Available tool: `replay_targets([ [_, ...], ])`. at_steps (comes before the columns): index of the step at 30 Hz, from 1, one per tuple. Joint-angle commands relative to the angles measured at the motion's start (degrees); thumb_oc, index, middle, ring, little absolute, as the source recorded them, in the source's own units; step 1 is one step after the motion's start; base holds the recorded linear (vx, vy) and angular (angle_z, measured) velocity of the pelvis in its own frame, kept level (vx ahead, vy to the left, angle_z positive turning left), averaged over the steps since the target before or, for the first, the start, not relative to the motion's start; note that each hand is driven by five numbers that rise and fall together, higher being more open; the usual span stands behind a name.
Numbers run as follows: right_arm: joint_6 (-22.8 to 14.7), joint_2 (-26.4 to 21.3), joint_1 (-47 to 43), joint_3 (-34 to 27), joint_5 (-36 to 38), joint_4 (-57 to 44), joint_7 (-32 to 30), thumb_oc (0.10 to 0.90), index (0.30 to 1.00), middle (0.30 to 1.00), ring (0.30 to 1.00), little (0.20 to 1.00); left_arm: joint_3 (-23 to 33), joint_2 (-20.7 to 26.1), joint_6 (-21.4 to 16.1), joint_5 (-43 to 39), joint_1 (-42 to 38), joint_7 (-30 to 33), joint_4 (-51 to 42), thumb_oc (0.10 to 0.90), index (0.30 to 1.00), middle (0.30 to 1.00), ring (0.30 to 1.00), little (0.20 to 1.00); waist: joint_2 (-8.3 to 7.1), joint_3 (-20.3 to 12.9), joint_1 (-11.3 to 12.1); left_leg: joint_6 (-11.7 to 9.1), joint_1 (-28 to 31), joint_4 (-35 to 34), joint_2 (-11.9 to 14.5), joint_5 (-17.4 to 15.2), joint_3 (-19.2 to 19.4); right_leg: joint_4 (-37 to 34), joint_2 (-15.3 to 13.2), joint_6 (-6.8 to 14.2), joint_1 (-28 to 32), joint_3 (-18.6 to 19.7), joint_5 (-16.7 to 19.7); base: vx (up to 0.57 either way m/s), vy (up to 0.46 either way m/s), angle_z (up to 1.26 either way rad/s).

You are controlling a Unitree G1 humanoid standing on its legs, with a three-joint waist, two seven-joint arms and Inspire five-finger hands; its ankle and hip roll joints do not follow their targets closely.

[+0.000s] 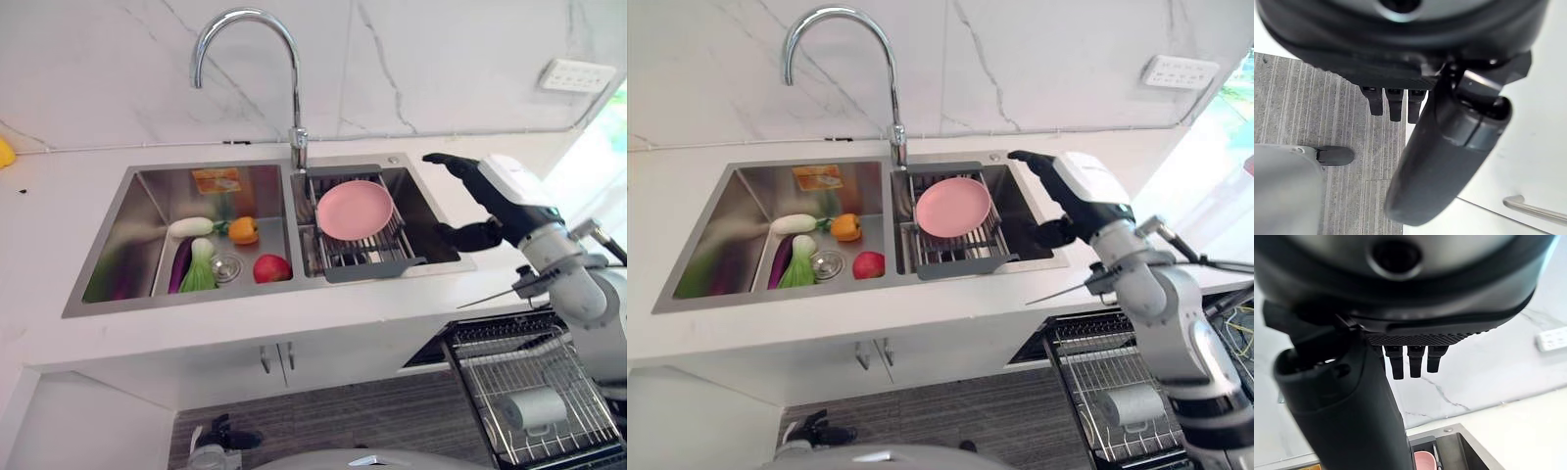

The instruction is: Place the dishes in the dishwasher.

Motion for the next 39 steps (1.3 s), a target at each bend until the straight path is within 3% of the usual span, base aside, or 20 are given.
replay_targets([
  [1, -3.43, -5.00, -8.27, 0.46, -1.12, 1.42, 0.00, 0.800, 0.900, 0.900, 0.900, 0.900, -6.07, 1.22, -0.35, 3.20, 2.39, -1.27, 3.15, 0.800, 0.900, 0.900, 0.900, 0.900, 1.40, -2.56, 3.35, -3.32, -2.44, 0.64, -0.29, -0.68, -1.26, 0.88, -2.03, 4.15, 1.58, -1.34, -4.06, 0.00, 0.054, -0.09],
  [4, -4.22, -6.55, -14.38, 6.41, -3.89, 8.23, -0.49, 0.800, 0.900, 0.900, 0.900, 0.900, -8.19, 1.38, 0.27, 1.86, 3.62, -2.20, -0.26, 0.800, 0.900, 0.900, 0.900, 0.900, 1.56, -2.59, 4.22, -3.26, -2.59, 0.64, -0.48, -0.67, -1.60, 0.88, -2.13, 4.17, 1.65, -1.64, -4.06, -0.01, 0.043, 0.10],
  [16, -6.82, -9.72, -21.31, 16.61, -11.32, 18.78, -2.44, 0.800, 0.900, 0.900, 0.900, 0.900, -8.80, 3.25, 0.91, -2.94, 9.48, -4.64, -9.96, 0.800, 0.900, 0.900, 0.900, 0.900, 2.01, -2.30, 6.18, -3.25, -3.18, 0.64, -0.45, -0.41, -3.07, 0.88, -2.25, 4.05, 1.72, -2.85, -4.34, -0.01, 0.011, 0.05],
  [17, -8.82, -10.98, -22.95, 19.93, -15.50, 20.18, -5.95, 0.800, 0.900, 0.900, 0.900, 0.900, -9.58, 4.16, 1.14, -3.26, 10.77, -4.87, -12.50, 0.800, 0.900, 0.900, 0.900, 0.900, 2.16, -2.08, 6.61, -3.27, -3.30, 0.64, -0.50, -0.37, -3.36, 0.88, -2.29, 4.11, 1.75, -3.18, -4.40, -0.01, 0.011, 0.04],
  [21, -11.07, -11.14, -24.39, 23.44, -18.84, 23.72, -11.31, 0.800, 0.900, 0.900, 0.900, 0.900, -10.49, 4.85, 1.25, -4.55, 12.31, -4.57, -15.59, 0.800, 0.900, 0.900, 0.900, 0.900, 2.31, -1.96, 6.87, -3.28, -3.48, 0.64, -0.48, -0.30, -3.80, 0.88, -2.30, 4.21, 1.79, -3.45, -4.41, 0.00, 0.003, 0.07],
  [25, -11.84, -9.23, -25.97, 27.66, -22.59, 29.93, -17.25, 0.800, 0.900, 0.900, 0.900, 0.900, -11.92, 6.25, 1.70, -5.96, 14.18, -4.07, -21.30, 0.800, 0.900, 0.900, 0.900, 0.900, 2.56, -1.52, 7.44, -3.37, -3.72, 0.64, -0.45, -0.23, -4.25, 0.88, -2.22, 4.25, 1.75, -4.17, -4.48, 0.00, 0.002, 0.02],
  [29, -12.15, -6.67, -26.38, 29.64, -24.35, 34.56, -21.22, 0.800, 0.900, 0.900, 0.900, 0.900, -12.67, 6.55, 1.96, -6.25, 13.52, -3.24, -20.73, 0.800, 0.900, 0.900, 0.900, 0.900, 2.44, -1.43, 7.58, -3.41, -3.79, 0.64, -0.46, -0.17, -4.62, 0.88, -2.18, 4.18, 1.82, -4.59, -4.58, 0.00, 0.001, 0.04],
  [39, -9.39, -0.53, -25.08, 30.80, -30.00, 45.20, -31.93, 0.800, 0.900, 0.900, 0.900, 0.900, -12.58, 6.42, 2.94, -5.12, 12.47, -0.37, -22.06, 0.800, 0.900, 0.900, 0.900, 0.900, 2.43, -1.19, 8.61, -3.63, -4.53, 0.64, -0.40, 0.23, -6.34, 0.88, -2.18, 3.99, 2.05, -6.28, -5.01, 0.00, -0.005, 0.07],
])
